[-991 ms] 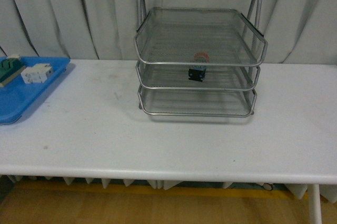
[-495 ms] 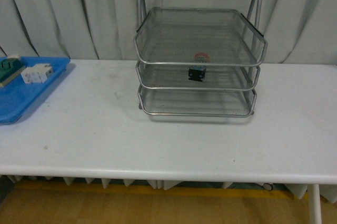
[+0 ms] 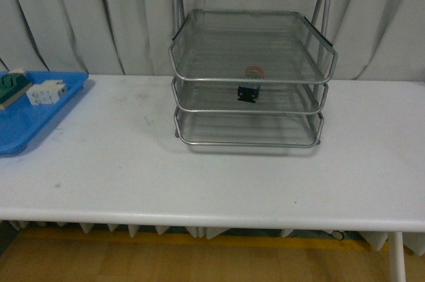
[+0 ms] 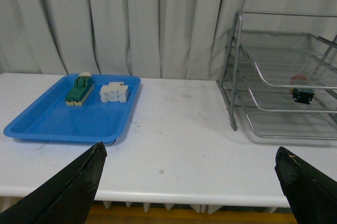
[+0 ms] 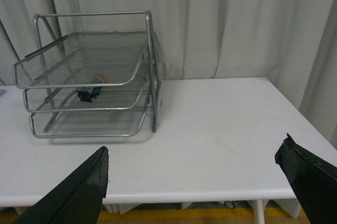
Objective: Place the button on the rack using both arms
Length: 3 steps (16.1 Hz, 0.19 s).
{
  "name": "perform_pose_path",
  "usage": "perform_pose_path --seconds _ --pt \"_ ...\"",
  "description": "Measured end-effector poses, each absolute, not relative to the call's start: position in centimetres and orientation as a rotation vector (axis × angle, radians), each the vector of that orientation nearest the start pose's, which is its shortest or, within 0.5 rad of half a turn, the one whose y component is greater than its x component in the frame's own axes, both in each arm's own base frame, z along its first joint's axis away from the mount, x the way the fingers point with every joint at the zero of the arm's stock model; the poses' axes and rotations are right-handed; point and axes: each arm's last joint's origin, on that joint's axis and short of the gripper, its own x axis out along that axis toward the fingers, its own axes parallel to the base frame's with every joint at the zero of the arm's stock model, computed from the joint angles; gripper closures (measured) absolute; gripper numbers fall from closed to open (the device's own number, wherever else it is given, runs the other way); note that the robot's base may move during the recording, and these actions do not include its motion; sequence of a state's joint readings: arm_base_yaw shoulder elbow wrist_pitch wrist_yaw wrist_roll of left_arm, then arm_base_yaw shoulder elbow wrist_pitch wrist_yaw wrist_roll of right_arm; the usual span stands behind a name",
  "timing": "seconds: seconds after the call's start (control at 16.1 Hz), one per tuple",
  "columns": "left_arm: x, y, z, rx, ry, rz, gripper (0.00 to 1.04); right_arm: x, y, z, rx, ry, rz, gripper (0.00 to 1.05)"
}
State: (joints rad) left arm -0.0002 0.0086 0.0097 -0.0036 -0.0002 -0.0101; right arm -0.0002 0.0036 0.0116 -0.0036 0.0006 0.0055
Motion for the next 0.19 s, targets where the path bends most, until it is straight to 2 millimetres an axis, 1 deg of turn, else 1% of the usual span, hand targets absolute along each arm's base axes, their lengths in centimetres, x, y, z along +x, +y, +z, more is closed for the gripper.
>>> perform_pose_path --seconds 0.19 --pt "9.76 0.00 16.58 -0.010 0.002 0.000 0.07 9.72 0.00 16.69 0.006 -0.005 -0.001 0.06"
